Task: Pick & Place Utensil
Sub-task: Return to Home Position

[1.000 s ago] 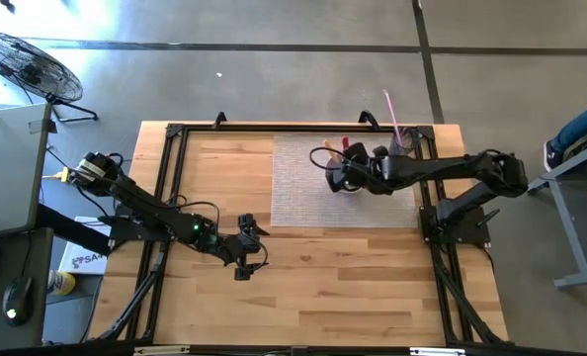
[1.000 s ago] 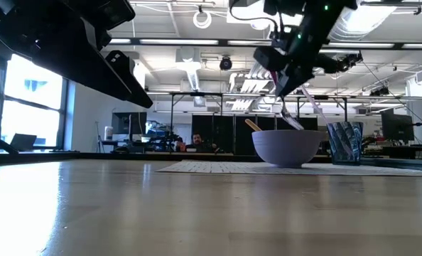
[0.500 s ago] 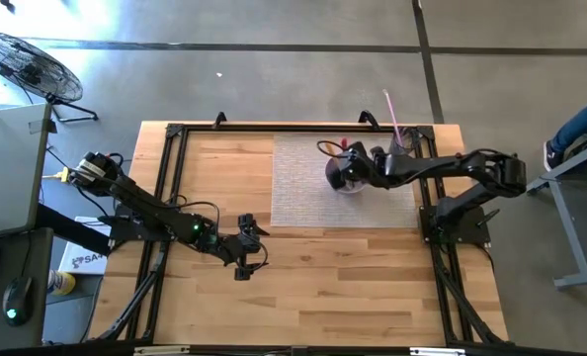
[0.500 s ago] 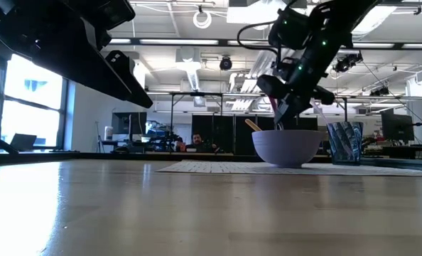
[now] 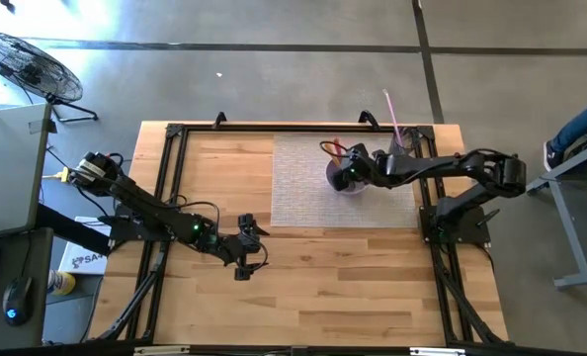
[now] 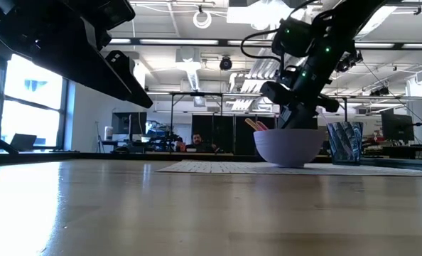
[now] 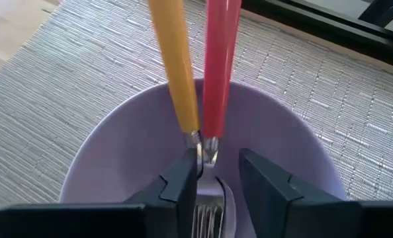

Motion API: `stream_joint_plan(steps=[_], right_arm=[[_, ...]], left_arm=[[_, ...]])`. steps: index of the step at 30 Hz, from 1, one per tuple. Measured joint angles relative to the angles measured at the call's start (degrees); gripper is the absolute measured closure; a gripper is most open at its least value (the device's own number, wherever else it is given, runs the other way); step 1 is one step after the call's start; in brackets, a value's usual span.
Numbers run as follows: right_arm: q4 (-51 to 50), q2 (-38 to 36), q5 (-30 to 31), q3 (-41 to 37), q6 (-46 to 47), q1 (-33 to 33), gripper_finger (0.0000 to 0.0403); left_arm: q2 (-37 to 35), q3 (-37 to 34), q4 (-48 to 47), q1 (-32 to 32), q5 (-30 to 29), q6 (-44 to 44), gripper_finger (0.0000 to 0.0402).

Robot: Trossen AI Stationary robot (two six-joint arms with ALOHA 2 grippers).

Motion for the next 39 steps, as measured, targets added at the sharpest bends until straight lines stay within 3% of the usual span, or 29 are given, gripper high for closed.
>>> stream_joint_plan(steps=[8,14,23,30,39], right_arm=[[-0.2,0.0,-1.5,1.6,-0.5,0.5,0.0265],[0.1,-2.6,-3.7,4.1,-4.8,3.5,0.0265],[5.0,-11.4,-6.4,4.2,-18.4,19.3,0.0298],[17.9,-13.5,-16.3,-1.3,-22.1,30.0,0.0333],[38.6,-13.9,-23.3,-15.2,-18.8,35.9,0.0389]], left_arm=[[0.0,0.0,0.0,0.0,0.0,0.0,0.0005],[0.0,0.0,0.0,0.0,0.0,0.0,0.0005],[0.0,0.0,0.0,0.0,0.0,0.0,0.0005],[0.0,0.0,0.0,0.0,0.0,0.0,0.0005],[0.0,0.0,0.0,0.0,0.0,0.0,0.0005]])
